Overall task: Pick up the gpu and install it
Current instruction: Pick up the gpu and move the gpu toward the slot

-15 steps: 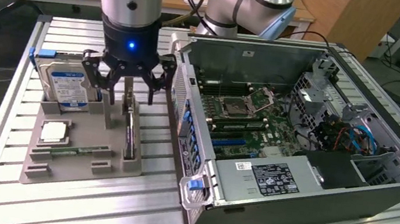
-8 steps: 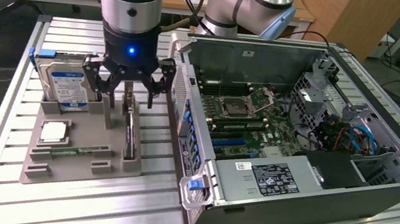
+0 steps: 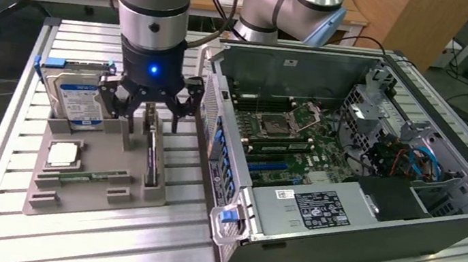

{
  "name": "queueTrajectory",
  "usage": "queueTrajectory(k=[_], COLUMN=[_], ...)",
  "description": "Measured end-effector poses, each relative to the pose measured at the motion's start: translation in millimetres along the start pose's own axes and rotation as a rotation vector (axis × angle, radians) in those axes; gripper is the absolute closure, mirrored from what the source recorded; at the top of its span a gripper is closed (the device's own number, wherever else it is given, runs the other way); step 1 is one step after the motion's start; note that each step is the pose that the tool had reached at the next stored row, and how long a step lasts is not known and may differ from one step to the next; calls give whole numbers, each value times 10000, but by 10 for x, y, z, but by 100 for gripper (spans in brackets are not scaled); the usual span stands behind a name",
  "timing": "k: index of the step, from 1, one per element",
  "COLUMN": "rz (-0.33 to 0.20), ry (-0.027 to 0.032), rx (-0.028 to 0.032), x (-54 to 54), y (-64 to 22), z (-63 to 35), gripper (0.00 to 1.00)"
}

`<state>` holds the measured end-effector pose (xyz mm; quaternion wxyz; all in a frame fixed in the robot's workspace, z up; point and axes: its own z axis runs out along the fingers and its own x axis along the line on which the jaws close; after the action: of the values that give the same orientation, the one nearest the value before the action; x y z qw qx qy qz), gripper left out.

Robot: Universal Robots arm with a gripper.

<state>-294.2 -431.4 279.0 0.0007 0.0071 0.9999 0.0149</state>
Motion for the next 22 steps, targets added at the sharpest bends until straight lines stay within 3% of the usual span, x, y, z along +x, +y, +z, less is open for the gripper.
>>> queueTrajectory(k=[4,5,22], rz=[-5,-13,-44], ry=[27,46,81], rx=[1,5,12], x=[1,1,1], y=[-6,-9,-19], z=[72,142,461], gripper=[29,29,29])
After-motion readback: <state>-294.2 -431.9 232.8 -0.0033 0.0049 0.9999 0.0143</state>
